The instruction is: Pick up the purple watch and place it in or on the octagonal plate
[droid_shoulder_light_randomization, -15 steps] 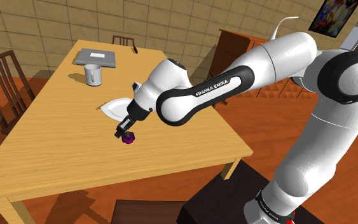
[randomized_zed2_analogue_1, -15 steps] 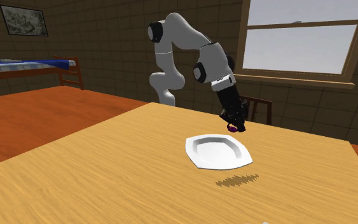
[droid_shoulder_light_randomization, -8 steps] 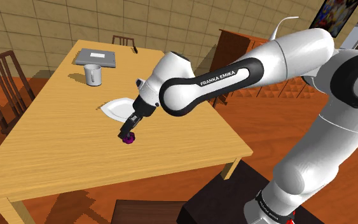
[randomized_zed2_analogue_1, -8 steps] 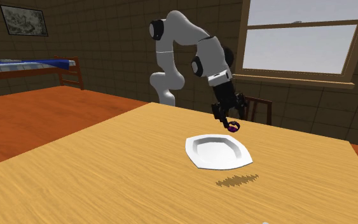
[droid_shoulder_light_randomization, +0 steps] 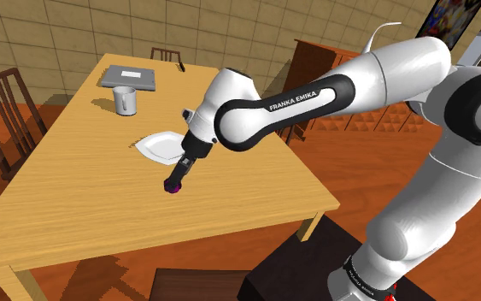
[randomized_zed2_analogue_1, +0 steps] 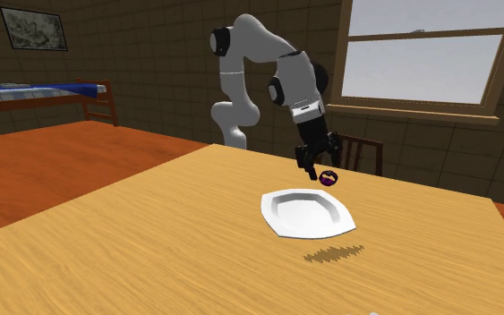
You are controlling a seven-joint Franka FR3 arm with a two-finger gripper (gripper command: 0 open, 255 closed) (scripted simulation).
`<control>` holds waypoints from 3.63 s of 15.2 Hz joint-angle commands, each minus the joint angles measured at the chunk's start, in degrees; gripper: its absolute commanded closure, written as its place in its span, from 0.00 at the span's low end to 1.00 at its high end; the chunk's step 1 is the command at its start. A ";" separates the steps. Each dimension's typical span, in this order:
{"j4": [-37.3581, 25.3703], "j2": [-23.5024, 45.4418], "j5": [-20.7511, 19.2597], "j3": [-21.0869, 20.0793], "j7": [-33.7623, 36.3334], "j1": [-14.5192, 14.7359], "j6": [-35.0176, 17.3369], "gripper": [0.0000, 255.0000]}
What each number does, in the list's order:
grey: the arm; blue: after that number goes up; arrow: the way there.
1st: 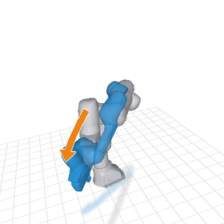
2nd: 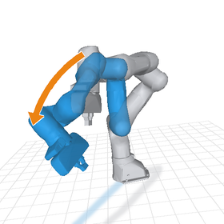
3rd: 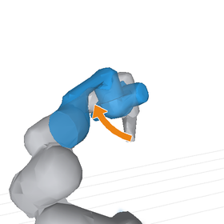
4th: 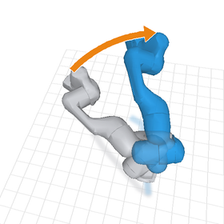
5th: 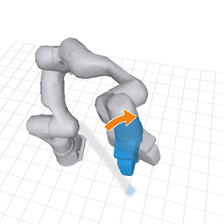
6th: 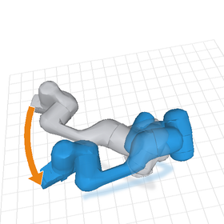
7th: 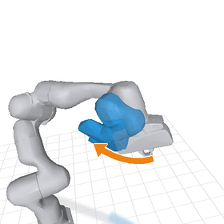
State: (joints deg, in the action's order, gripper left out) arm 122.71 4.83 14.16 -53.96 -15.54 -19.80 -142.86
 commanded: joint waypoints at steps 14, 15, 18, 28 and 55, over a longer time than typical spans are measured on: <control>0.06 2.43 -2.82 0.47 1.85 1.03 -1.86 1.00; 0.06 2.43 -2.82 0.47 1.85 1.03 -1.86 1.00; 0.06 2.43 -2.82 0.47 1.85 1.03 -1.86 1.00; -3.59 -2.56 1.55 -0.19 0.00 -0.53 5.31 1.00; -39.95 24.87 -19.36 9.87 0.64 4.57 22.20 1.00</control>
State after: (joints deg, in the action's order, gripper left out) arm 82.31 29.53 -5.14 -44.17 -14.70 -15.12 -120.09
